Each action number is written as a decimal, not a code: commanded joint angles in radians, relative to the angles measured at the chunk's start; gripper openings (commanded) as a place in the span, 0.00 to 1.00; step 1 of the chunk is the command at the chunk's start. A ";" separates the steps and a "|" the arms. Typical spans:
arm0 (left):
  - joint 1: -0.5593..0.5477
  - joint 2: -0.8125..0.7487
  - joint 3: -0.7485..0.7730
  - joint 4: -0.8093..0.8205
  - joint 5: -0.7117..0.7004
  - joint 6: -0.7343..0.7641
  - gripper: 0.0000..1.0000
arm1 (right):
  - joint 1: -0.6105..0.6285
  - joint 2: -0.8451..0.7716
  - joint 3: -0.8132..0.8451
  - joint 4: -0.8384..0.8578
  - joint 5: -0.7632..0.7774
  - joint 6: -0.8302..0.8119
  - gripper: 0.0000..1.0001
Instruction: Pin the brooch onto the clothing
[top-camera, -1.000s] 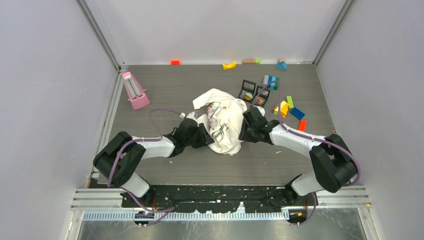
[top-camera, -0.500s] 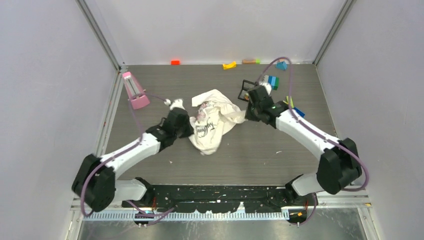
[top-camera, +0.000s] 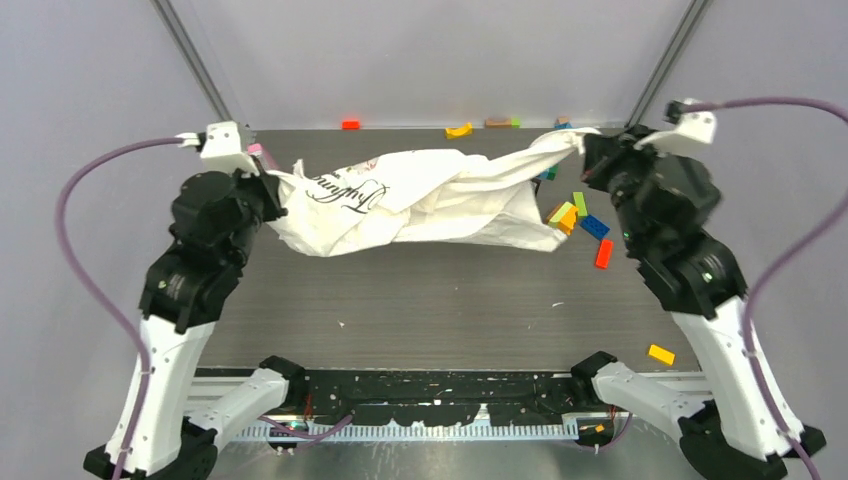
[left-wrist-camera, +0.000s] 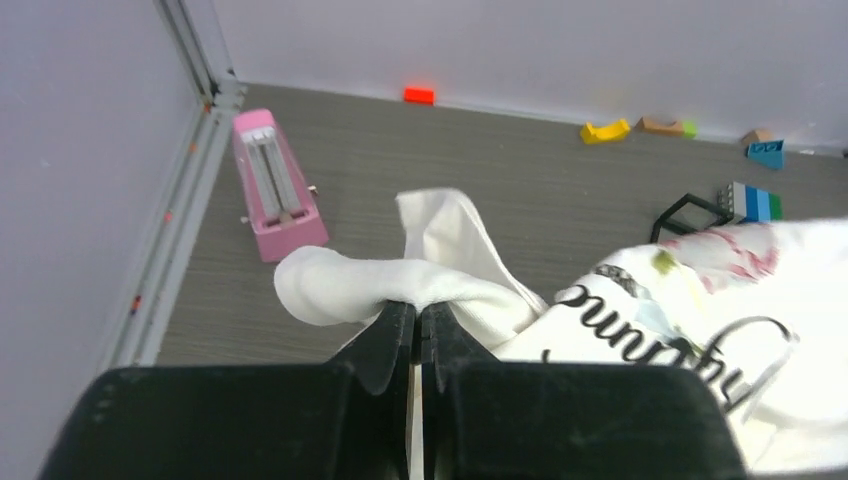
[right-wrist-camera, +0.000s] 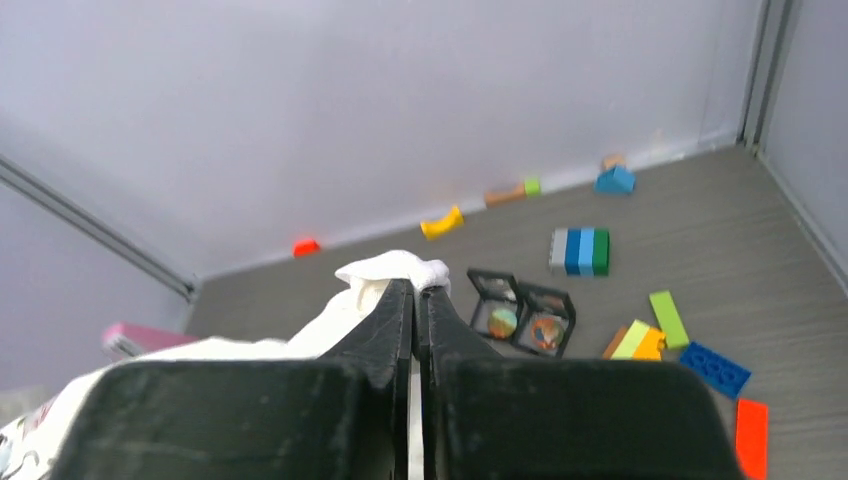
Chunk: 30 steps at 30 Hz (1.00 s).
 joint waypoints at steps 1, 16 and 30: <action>0.006 -0.011 0.201 -0.179 -0.064 0.103 0.00 | -0.003 -0.120 0.040 0.085 0.093 -0.060 0.01; 0.006 0.077 0.040 -0.063 0.024 0.017 0.00 | -0.003 -0.327 -0.292 0.104 0.283 -0.006 0.01; 0.006 -0.037 0.170 -0.309 0.109 -0.060 0.00 | -0.003 -0.518 -0.285 0.119 0.402 -0.109 0.01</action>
